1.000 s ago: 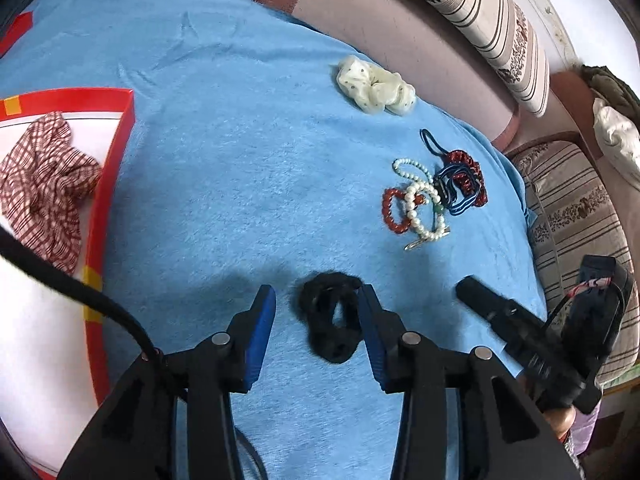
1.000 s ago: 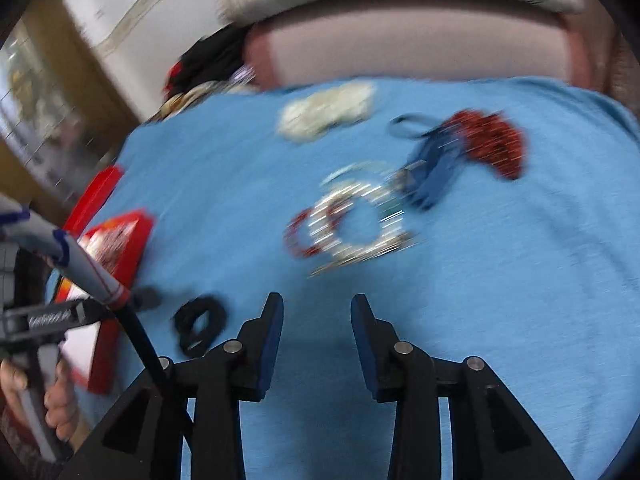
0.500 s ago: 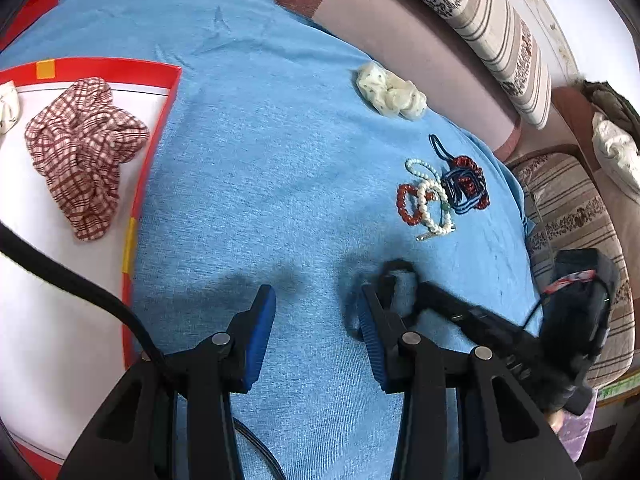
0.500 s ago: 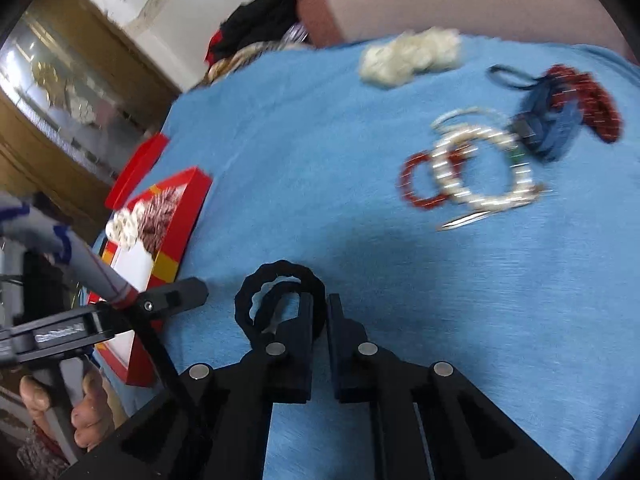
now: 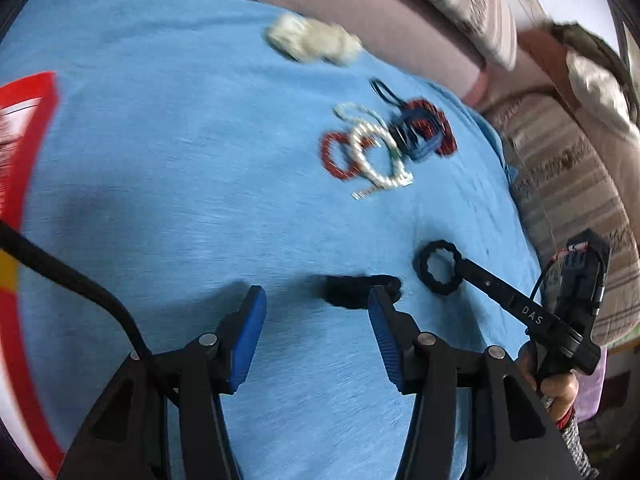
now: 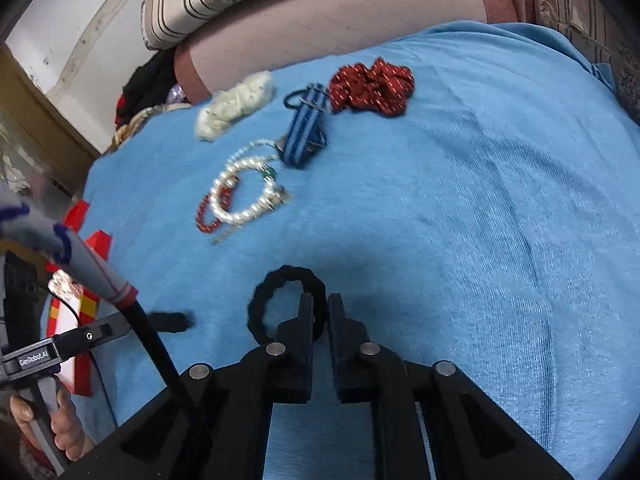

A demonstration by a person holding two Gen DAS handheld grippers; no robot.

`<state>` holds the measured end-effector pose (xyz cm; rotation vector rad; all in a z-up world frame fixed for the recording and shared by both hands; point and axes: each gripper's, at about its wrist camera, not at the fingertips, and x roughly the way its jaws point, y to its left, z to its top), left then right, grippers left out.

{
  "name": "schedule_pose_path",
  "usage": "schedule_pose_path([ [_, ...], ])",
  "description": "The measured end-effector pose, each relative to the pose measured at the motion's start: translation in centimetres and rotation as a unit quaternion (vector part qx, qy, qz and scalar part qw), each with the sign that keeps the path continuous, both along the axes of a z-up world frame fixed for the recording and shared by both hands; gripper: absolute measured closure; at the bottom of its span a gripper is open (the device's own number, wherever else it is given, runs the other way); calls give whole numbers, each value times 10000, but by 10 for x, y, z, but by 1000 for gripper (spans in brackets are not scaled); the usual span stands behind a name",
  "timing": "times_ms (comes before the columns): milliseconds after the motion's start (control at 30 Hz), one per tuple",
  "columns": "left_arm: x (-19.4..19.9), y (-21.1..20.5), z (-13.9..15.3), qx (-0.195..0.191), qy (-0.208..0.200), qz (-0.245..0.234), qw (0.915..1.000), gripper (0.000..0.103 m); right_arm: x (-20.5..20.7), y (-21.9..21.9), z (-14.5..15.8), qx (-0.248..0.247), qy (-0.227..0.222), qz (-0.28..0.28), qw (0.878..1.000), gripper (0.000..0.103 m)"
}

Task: Organize jewelry

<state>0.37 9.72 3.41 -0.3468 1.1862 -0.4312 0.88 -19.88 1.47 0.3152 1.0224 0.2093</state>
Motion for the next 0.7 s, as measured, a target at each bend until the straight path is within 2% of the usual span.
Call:
schedule_pose_path([
  [33,1,-7,-3,22,23,-74,10000,51,-1,1,-2,2,-18,18,10000,90],
  [133,2,-29,-5,264,-157,-177,9994,43,-2,9,-4,-192,-115,36,9997,68],
  [233,0,-42,-5,549,-239,-246,9979,43,1,17,-7,-422,-158,90,9989,68],
  [267,-1,-45,-5,666,-285,-259,9970,51,1,16,-9,-474,-164,94,9987,69],
  [300,-2,-46,-5,714,-317,-292,9965,78,1,18,-9,-538,-186,80,9983,72],
  [333,-2,-47,-6,723,-279,-335,9964,93,2,18,-8,-576,-187,78,9981,86],
  [367,-1,-43,-8,619,-119,-311,9975,97,3,18,-8,-542,-147,97,9984,93],
  [433,-2,-28,-6,383,-34,-59,9992,97,2,18,-3,-446,-142,100,9989,93],
  [567,-19,13,15,147,-149,320,9993,97,-6,34,20,-522,-376,336,9974,93],
  [700,-45,78,44,74,-345,830,9959,97,-10,65,42,-473,-563,685,9949,93],
])
